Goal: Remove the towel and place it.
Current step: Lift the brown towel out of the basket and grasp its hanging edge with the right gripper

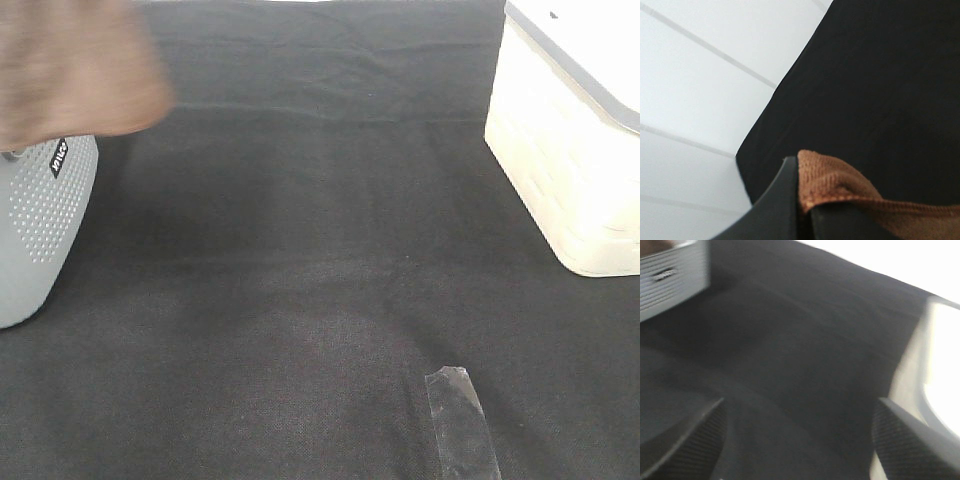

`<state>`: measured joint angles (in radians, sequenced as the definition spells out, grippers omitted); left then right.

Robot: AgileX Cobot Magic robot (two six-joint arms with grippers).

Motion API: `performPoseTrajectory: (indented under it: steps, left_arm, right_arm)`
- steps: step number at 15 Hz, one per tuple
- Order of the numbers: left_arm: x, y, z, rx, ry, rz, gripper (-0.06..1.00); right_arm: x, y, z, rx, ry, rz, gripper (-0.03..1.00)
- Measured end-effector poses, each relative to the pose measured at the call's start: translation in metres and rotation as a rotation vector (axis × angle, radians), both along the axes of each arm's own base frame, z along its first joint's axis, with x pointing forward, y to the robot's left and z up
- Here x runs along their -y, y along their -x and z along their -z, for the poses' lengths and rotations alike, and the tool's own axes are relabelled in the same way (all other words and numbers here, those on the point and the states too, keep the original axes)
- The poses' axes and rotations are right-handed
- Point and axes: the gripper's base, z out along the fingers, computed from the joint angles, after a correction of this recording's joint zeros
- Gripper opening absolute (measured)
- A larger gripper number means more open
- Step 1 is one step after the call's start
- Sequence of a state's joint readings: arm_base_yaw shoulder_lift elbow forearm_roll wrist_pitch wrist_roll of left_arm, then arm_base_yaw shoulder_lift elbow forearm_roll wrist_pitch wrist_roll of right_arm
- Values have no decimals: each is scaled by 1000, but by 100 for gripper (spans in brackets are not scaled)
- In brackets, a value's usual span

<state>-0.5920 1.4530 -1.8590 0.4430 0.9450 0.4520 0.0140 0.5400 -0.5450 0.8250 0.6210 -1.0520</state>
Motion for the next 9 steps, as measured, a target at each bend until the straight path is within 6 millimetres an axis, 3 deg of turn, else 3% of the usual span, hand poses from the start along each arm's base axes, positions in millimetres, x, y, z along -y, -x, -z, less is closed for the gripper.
performPoseTrajectory:
  steps: [5,9]
  left_arm:
    - [41,22,-1,19,8,162,0]
    - [62,21,10,-7,-11,212,0]
  right_arm:
    - [-27,-70,-7,31,-61,-341,77]
    - [-78,-115,19,-40,-33,-500,78]
